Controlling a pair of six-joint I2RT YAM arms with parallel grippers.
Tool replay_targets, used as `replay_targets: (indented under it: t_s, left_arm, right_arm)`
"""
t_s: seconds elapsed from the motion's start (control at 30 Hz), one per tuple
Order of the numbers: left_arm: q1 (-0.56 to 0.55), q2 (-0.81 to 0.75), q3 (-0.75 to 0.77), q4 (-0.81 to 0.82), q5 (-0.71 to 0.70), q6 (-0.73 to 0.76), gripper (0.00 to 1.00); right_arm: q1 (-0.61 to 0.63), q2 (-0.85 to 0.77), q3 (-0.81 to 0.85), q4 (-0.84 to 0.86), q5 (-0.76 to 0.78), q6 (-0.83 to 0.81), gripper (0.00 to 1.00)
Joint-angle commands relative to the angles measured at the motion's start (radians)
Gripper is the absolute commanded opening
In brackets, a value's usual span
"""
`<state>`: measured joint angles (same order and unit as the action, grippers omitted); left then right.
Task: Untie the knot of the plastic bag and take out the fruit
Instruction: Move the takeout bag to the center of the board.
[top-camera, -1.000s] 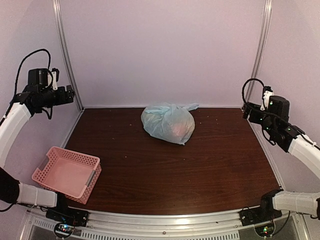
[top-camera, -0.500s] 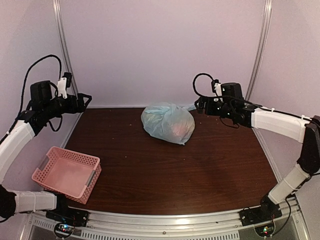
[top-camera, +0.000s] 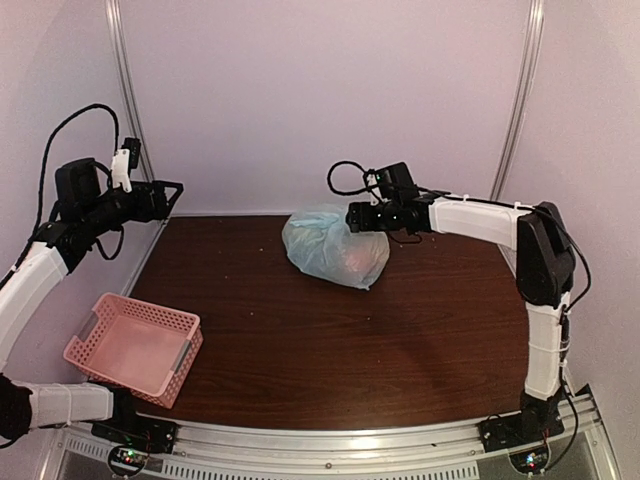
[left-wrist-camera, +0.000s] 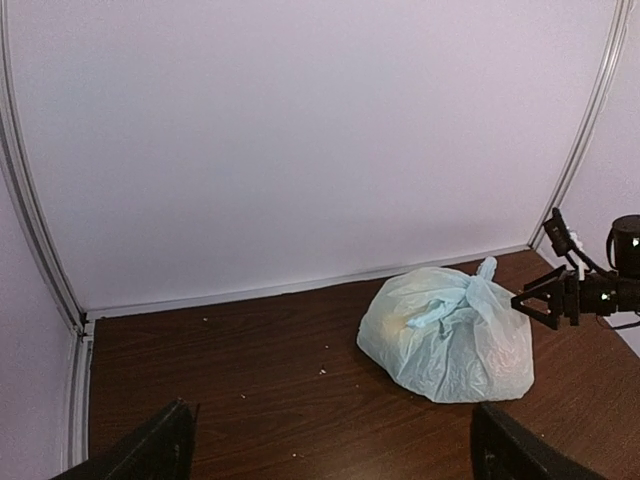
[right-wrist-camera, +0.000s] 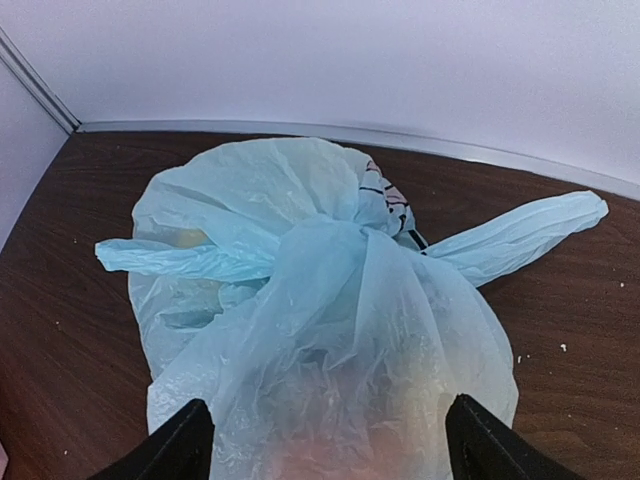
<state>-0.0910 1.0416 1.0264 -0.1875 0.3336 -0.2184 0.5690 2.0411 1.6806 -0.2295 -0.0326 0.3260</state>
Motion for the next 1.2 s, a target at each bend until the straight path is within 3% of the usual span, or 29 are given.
replay_targets:
  t_s: [0.0,0.23,0.57,1.17]
  left_arm:
    - [0.001,0.003,0.006,0.028,0.004,0.005,0.97]
    - [0.002,0.033,0.017,0.01,-0.001,0.001,0.98]
    - [0.002,0.057,0.02,0.004,0.008,-0.002,0.98]
    - [0.002,0.064,0.009,0.014,0.028,0.008,0.98]
  right_arm:
    - [0.02,0.069,0.109,-0.123,0.071,-0.054,0.79]
    - [0.027,0.146,0.174,-0.154,0.07,-0.065,0.64]
    - [0.032,0.151,0.176,-0.117,0.003,-0.034,0.0]
    - [0.083,-0.121,-0.142,0.025,-0.238,-0.07,0.0]
